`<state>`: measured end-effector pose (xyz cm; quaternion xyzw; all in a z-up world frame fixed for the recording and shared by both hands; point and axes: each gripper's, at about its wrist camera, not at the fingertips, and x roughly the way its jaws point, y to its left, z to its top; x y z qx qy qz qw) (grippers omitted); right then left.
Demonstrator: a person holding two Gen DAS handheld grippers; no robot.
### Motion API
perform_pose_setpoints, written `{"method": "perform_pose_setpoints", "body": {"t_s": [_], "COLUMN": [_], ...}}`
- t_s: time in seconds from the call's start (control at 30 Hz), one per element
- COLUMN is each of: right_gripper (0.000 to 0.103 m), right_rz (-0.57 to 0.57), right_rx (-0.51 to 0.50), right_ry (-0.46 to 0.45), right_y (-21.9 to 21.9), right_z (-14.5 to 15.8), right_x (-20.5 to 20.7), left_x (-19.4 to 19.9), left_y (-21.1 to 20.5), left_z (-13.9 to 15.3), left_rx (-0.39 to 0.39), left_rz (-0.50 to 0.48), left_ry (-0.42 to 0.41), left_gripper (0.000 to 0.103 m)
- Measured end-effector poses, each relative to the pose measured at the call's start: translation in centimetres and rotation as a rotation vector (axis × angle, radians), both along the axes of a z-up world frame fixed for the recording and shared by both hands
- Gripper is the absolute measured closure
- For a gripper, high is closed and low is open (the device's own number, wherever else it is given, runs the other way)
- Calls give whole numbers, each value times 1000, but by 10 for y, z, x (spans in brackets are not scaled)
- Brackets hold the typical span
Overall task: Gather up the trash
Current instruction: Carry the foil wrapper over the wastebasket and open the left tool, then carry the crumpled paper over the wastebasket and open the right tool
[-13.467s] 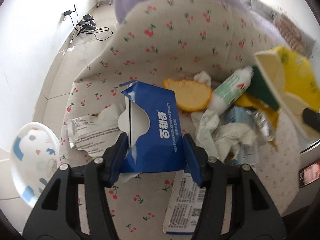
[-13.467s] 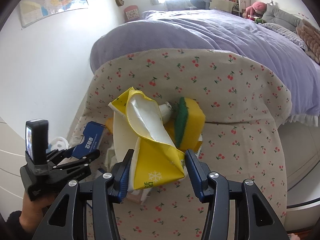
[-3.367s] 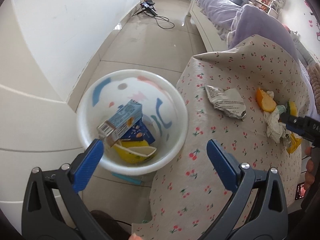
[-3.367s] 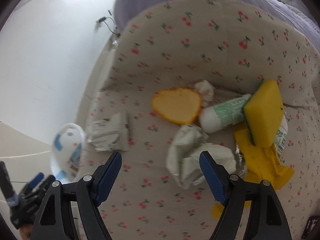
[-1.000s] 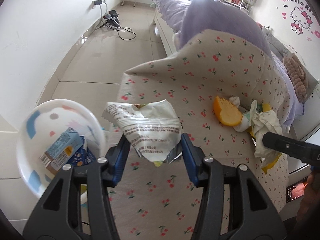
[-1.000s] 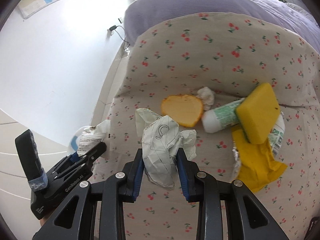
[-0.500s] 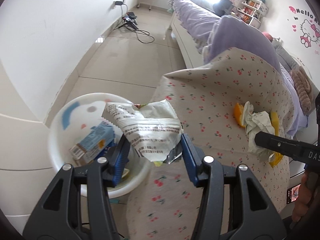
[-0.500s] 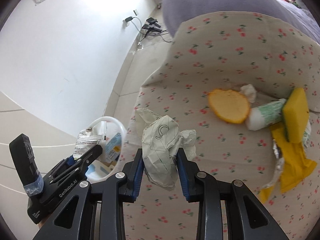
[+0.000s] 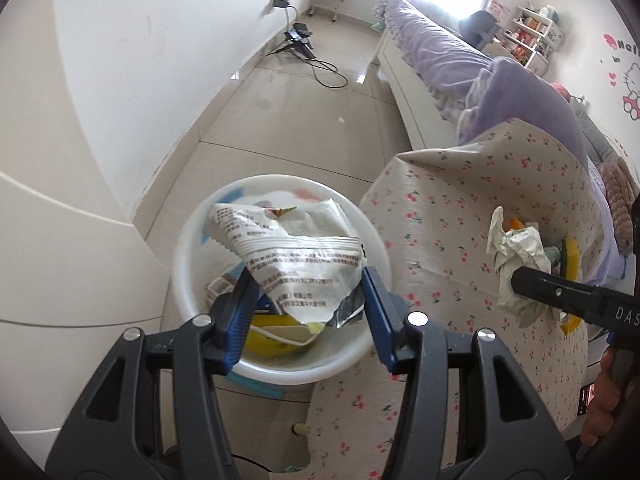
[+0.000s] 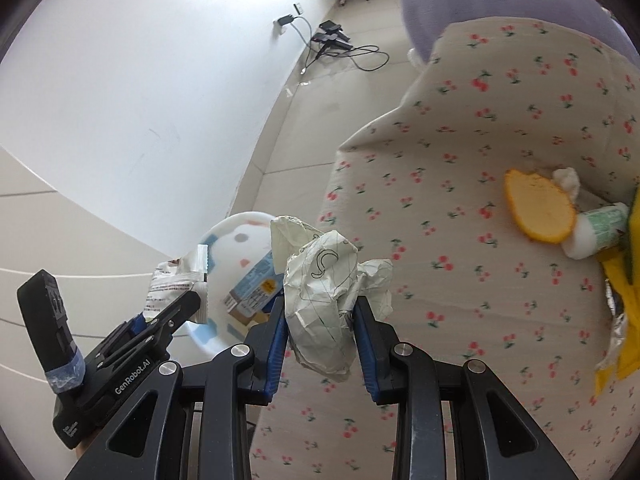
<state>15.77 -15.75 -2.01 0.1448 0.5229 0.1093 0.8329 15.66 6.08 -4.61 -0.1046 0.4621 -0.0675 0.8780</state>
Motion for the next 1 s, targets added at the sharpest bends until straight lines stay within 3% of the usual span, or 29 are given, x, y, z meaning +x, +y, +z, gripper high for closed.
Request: {"method": "perform_pose_setpoints", "body": {"t_s": [0.1,0.17,0.23,0.37,0.83,1.0], "right_gripper": [70,70,70,70,70,67], "right_rz": [16,27,37,53,102,130], "right_rx": [2,7,8,9,46,67], "right_ry": [1,-1,-1,1,-1,-28], "right_y": [10,17,24,36,65,73], "right_z": [-2,-4,-6,-12,-34,-36], "right_x": [1,2,5,9,31,34], "left_x": [1,1,1,-2,-28,-33], "left_y": [7,11,14,23,73,77], "left_z": [-1,-1,0,1,3,8], "left_rx": [-7,-4,12,50,58,8], "left_rz": [13,32,54,90,174,183], "left_ry": [0,7,6,19,82,80], "left_gripper": [40,19,17,2,1,1]}}
